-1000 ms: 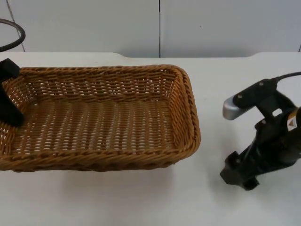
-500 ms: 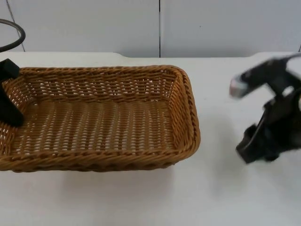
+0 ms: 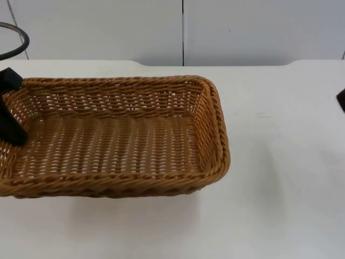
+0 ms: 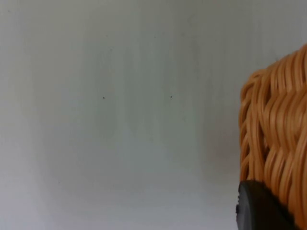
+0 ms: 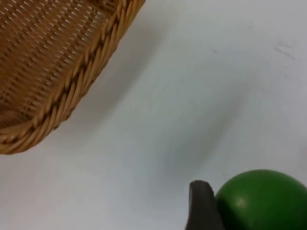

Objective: Pick up the basket with the left hand and place the object to the left of the red cylinder into the basket with the right hand.

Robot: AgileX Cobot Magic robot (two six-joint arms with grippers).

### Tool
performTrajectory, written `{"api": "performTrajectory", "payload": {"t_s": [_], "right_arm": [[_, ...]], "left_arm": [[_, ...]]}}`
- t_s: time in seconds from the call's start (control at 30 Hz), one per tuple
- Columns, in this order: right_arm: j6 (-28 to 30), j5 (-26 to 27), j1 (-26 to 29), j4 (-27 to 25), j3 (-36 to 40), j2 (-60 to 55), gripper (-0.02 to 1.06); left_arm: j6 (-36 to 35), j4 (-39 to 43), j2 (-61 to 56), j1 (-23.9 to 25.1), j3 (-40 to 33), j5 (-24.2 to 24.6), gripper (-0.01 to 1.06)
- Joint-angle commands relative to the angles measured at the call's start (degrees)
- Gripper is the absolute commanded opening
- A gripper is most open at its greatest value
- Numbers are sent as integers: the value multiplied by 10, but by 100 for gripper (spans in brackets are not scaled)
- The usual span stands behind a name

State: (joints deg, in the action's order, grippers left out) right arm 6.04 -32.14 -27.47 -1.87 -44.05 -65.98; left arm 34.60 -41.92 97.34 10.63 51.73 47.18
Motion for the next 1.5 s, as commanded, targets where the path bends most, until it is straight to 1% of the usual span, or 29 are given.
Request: {"api": "performTrajectory", "payload": {"t_s": [0.0, 0.07, 0.1, 0.23, 0.27, 0.43, 0.47, 0.5, 0.57, 0.63, 0.67, 0.7, 0.8, 0.87, 0.9, 0.93, 1.03, 1.07, 1.1, 1.13, 1.23, 1.33, 1.37, 1.47], "right_arm": [[-1, -27, -4, -3, -15, 4, 0], [-1, -45, -6, -3, -38, -9, 0], [-1, -45, -6, -3, -38, -9, 0], [-1, -55, -46, -2, -102, -65, 0], [-1, -55, -46, -2, -102, -65, 0], [-1, -53, -118, 2, -203, -183, 0], [-1, -53, -126, 2, -225, -206, 0], [-1, -53, -126, 2, -225, -206, 0], [2, -50, -145, 2, -264, -258, 1], [13, -43, -158, 2, -294, -302, 6], [19, -38, -163, 2, -309, -323, 10], [19, -38, -163, 2, -309, -323, 10], [23, -20, -165, 2, -324, -371, 27], [23, -5, -165, 1, -324, -390, 41], [23, -5, -165, 1, -324, -390, 41], [23, -3, -165, 1, -324, -395, 49], [23, -1, -165, 1, -324, -395, 66], [23, -1, -165, 1, -324, -395, 66], [19, 2, -165, 1, -324, -389, 70], [19, 3, -165, 1, -324, -378, 72], [19, 5, -165, 1, -324, -354, 72], [19, -5, -165, 1, -324, -295, 72], [19, -5, -165, 1, -324, -295, 72], [19, -30, -165, 3, -324, -216, 72]], "left_arm": [[1, -11, -7, 1, -1, 14, 0], [1, -11, -7, 1, -1, 14, 0], [1, -11, -7, 1, -1, 14, 0], [1, -11, -7, 1, -1, 14, 0], [1, -11, -7, 1, -1, 14, 0], [1, -11, -7, 1, -1, 10, 0], [1, -11, -7, 1, -1, 10, 0], [1, -11, -7, 1, -1, 10, 0], [1, -11, -7, 1, -1, 10, 0], [1, -11, -7, 1, -1, 10, 0], [1, -11, -7, 1, -1, 10, 0], [1, -11, -7, 1, -1, 10, 0], [1, -11, -7, 1, -1, 10, 0], [1, -11, -7, 1, -1, 10, 0], [1, -11, -7, 1, -1, 10, 0], [1, -11, -7, 1, -1, 10, 0], [1, -11, -7, 1, -1, 10, 0], [1, -11, -7, 1, -1, 10, 0], [1, -11, -7, 1, -1, 10, 0], [1, -11, -7, 1, -1, 10, 0], [1, -11, -7, 1, -1, 10, 0], [1, -10, -7, 1, -1, 10, 0], [1, -10, -7, 1, -1, 10, 0], [1, -9, -7, 1, -1, 10, 0]]}}
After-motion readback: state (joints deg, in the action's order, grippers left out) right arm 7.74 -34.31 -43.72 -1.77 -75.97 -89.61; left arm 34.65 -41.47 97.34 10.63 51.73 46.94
